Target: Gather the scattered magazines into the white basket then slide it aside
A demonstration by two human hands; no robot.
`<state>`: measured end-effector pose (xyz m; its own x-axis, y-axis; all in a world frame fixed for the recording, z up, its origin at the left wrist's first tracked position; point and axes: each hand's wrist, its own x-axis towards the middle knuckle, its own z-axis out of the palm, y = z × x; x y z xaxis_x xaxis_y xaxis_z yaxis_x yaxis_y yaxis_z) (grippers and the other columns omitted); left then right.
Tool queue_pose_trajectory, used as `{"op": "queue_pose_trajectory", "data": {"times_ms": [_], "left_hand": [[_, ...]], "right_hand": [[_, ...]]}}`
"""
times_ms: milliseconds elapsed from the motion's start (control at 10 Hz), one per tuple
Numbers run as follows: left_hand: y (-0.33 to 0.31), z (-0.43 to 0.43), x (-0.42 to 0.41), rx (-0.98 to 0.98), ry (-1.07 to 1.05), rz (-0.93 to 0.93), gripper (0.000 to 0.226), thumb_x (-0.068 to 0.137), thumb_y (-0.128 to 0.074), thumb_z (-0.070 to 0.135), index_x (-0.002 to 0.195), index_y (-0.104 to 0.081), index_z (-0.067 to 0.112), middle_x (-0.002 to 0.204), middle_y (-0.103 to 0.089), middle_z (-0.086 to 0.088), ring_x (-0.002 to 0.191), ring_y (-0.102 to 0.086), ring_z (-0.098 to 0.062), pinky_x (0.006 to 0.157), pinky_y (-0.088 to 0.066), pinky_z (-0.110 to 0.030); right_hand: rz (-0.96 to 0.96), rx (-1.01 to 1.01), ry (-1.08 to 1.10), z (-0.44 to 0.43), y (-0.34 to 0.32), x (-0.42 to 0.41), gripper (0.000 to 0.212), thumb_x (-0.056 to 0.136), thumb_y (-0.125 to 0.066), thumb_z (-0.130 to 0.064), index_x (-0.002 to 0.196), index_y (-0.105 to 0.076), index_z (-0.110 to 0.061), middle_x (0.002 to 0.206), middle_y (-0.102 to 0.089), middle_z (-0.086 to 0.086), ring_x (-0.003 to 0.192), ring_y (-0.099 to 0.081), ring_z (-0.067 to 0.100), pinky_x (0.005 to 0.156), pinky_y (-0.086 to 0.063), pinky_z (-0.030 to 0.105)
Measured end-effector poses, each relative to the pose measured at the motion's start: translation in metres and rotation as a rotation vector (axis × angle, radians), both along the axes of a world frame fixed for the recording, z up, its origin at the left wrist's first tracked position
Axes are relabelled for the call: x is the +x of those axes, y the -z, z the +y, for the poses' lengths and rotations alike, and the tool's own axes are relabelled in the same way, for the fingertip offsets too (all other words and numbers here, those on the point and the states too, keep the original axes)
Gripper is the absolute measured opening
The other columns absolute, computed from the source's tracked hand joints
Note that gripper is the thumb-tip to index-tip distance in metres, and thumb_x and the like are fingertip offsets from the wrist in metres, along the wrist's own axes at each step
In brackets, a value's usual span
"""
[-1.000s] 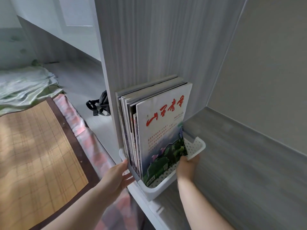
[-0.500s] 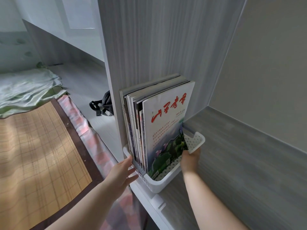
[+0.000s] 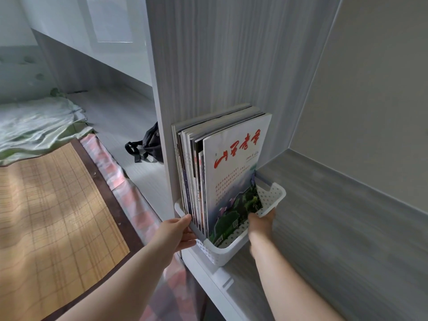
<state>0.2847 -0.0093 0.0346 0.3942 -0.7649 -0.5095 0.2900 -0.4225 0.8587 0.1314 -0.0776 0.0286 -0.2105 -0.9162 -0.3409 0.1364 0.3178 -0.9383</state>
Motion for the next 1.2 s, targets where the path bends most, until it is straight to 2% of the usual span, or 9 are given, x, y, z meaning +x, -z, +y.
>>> {"op": "queue_pose_trajectory", "data": {"times_ms": [200, 300, 400, 600, 800, 900, 1000, 1100, 1200], "left_hand": [[0.002, 0.004, 0.004, -0.02, -0.01, -0.002, 0.024, 0.086, -0.055, 0.017, 0.067, -0.058, 0.003, 0.036, -0.056, -0.002, 0.034, -0.055, -0.011, 0.041, -0.054, -0.022], [0.004, 0.005, 0.006, -0.025, -0.002, 0.004, 0.024, 0.087, -0.055, 0.017, 0.069, -0.059, 0.002, 0.045, -0.058, -0.007, 0.035, -0.056, -0.012, 0.042, -0.055, -0.022], [0.004, 0.005, 0.009, -0.032, 0.02, 0.015, 0.022, 0.086, -0.055, 0.016, 0.069, -0.059, 0.002, 0.036, -0.058, -0.002, 0.034, -0.056, -0.011, 0.041, -0.055, -0.022], [0.003, 0.006, 0.011, -0.039, 0.066, 0.02, 0.023, 0.086, -0.054, 0.018, 0.071, -0.06, 0.002, 0.033, -0.058, 0.001, 0.036, -0.058, -0.011, 0.045, -0.056, -0.023], [0.002, 0.008, 0.011, -0.031, 0.1, -0.041, 0.024, 0.087, -0.053, 0.022, 0.074, -0.061, 0.004, 0.047, -0.063, -0.004, 0.043, -0.061, -0.014, 0.045, -0.055, -0.024], [0.0, 0.013, 0.013, -0.005, 0.136, -0.157, 0.031, 0.089, -0.047, 0.032, 0.074, -0.06, 0.008, 0.065, -0.064, -0.009, 0.057, -0.062, -0.019, 0.048, -0.051, -0.026], [-0.004, 0.023, 0.016, -0.007, 0.12, -0.308, 0.031, 0.09, -0.042, 0.034, 0.073, -0.054, 0.011, 0.071, -0.059, -0.009, 0.061, -0.056, -0.02, 0.052, -0.044, -0.027], [-0.015, 0.031, 0.02, -0.034, 0.082, -0.474, 0.026, 0.091, -0.046, 0.024, 0.07, -0.053, 0.01, 0.066, -0.056, -0.005, 0.057, -0.051, -0.018, 0.051, -0.039, -0.026], [-0.033, 0.041, 0.007, -0.094, 0.072, -0.612, 0.017, 0.089, -0.049, 0.013, 0.079, -0.057, 0.002, 0.063, -0.056, -0.004, 0.055, -0.05, -0.017, 0.052, -0.038, -0.026]], "right_hand": [[0.007, -0.001, 0.005, 0.006, -0.001, 0.001, 0.065, 0.086, -0.036, 0.008, 0.142, -0.016, -0.019, 0.14, -0.041, 0.017, 0.125, -0.042, 0.035, 0.105, -0.036, 0.046], [0.009, 0.004, 0.021, 0.009, -0.001, 0.003, 0.065, 0.086, -0.036, 0.008, 0.142, -0.016, -0.019, 0.14, -0.041, 0.018, 0.125, -0.042, 0.035, 0.105, -0.037, 0.047], [0.014, 0.003, 0.02, 0.01, 0.0, 0.003, 0.066, 0.086, -0.036, 0.008, 0.142, -0.016, -0.02, 0.14, -0.04, 0.018, 0.126, -0.041, 0.035, 0.105, -0.036, 0.049], [0.026, 0.004, 0.018, 0.011, -0.001, 0.003, 0.064, 0.085, -0.038, 0.01, 0.141, -0.02, -0.016, 0.139, -0.041, 0.02, 0.125, -0.042, 0.036, 0.105, -0.037, 0.051], [0.073, 0.006, -0.026, 0.012, 0.0, -0.002, 0.066, 0.084, -0.043, 0.005, 0.142, -0.017, -0.015, 0.139, -0.041, 0.02, 0.124, -0.043, 0.036, 0.105, -0.036, 0.049], [0.125, -0.006, -0.066, 0.015, -0.002, -0.009, 0.064, 0.084, -0.05, -0.003, 0.14, -0.02, -0.014, 0.137, -0.044, 0.02, 0.121, -0.048, 0.035, 0.102, -0.041, 0.046], [0.165, -0.019, -0.065, 0.018, -0.008, -0.022, 0.055, 0.085, -0.054, -0.009, 0.135, -0.031, -0.008, 0.134, -0.047, 0.019, 0.118, -0.05, 0.034, 0.097, -0.044, 0.039], [0.304, -0.016, -0.097, 0.019, -0.02, -0.046, 0.046, 0.086, -0.054, -0.01, 0.128, -0.038, -0.003, 0.133, -0.046, 0.019, 0.116, -0.05, 0.034, 0.086, -0.042, 0.031], [0.345, -0.036, -0.142, 0.03, -0.042, -0.079, 0.035, 0.085, -0.051, -0.008, 0.119, -0.048, -0.004, 0.125, -0.055, 0.018, 0.11, -0.054, 0.031, 0.076, -0.039, 0.027]]}}
